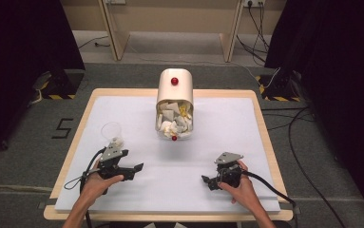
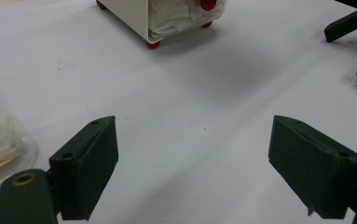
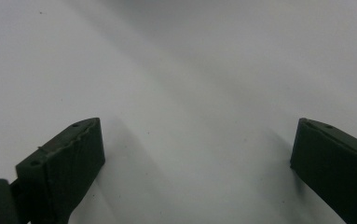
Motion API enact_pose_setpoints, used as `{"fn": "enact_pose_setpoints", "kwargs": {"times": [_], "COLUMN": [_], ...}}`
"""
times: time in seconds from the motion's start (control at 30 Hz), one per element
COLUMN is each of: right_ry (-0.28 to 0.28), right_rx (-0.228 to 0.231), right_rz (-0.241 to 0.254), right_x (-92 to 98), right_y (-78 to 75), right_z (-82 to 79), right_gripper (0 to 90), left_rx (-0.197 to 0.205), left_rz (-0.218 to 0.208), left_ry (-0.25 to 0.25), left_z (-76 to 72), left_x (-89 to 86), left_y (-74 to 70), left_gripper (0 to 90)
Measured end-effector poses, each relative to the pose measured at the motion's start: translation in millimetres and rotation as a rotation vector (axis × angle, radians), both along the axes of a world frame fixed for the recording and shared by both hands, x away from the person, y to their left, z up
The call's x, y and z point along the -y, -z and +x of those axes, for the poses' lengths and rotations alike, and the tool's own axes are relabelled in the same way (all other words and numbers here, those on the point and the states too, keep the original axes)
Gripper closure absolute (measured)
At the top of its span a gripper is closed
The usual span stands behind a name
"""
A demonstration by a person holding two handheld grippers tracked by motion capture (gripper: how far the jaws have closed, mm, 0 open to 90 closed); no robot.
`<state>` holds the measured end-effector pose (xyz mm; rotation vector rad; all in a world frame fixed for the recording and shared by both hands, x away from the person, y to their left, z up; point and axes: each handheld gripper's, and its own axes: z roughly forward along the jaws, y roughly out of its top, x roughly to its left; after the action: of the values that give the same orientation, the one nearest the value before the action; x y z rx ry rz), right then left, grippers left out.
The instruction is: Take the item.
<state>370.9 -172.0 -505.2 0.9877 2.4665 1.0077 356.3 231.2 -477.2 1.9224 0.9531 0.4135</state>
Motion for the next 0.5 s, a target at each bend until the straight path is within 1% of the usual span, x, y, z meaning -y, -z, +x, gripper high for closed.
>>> {"fn": "enact_pose_setpoints", "kwargs": {"times": [0.5], "right_ry": [0.000], "right_rx": [0.000], "right_rz": [0.000], "right_x": [0.0], "right_y": [0.0], "right_z": [0.0], "right_gripper": [3.3], "left_rx": [-0.019], "left_rz": [-0.005], "left_ry": [-0.012], "left_z": [-9.6], "left_x": [-4.9], "left_y": [12.1], "left_gripper": [15.5]}}
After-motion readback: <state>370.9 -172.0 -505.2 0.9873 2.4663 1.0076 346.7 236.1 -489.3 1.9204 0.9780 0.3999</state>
